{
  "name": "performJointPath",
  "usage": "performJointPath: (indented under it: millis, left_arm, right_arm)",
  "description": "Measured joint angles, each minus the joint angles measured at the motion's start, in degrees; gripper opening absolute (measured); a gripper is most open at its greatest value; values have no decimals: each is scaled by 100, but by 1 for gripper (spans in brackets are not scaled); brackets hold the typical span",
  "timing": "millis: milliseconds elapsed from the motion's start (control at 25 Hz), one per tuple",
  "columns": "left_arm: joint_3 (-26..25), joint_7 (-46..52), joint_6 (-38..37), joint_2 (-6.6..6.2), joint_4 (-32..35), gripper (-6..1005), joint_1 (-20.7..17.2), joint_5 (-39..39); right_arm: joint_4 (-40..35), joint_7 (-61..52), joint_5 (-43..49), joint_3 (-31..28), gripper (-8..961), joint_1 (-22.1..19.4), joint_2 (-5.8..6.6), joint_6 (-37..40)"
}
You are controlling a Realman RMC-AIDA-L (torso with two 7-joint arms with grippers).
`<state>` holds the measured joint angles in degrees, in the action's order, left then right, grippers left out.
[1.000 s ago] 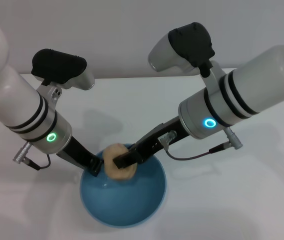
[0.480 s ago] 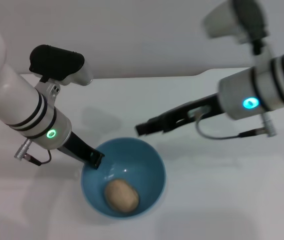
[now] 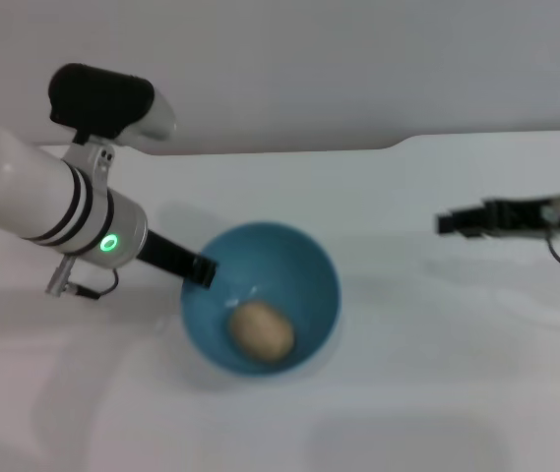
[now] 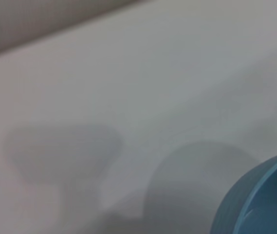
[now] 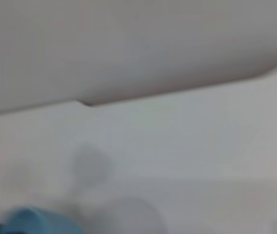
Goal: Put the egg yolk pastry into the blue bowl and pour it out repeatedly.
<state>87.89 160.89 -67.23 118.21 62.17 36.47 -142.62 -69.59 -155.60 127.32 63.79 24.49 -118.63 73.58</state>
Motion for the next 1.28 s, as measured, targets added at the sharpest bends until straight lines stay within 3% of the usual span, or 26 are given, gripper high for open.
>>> performJointPath:
  millis: [120, 360, 720, 880, 920, 960, 1280]
  left_arm:
    - [0, -125, 464, -11, 46, -1, -133, 215]
    - [209, -523, 1478, -2, 167, -2, -542, 741]
    - [2230, -839, 5010, -12, 297, -1, -1567, 1094]
    - [2982, -840, 6813, -10, 48, -1, -1937, 1091]
    - [3393, -840, 7784, -7, -118, -1, -2098, 1094]
    - [3393, -840, 7784, -7, -118, -1, -2098, 1094]
    - [4638, -689, 10763, 29, -1274, -1, -2147, 1137]
  right_arm:
    - [164, -1, 578, 15, 397, -74, -24, -203]
    - [714, 43, 708, 113, 398, -159, -25, -858]
    - [807, 49, 663, 47, 399, -278, -16, -1033]
    - [810, 51, 541, 48, 397, -280, -14, -1036]
    - [814, 52, 485, 48, 397, -280, -12, -1037]
    - [814, 52, 485, 48, 398, -280, -12, -1037]
    - [816, 56, 375, 41, 397, -271, -2, -1039]
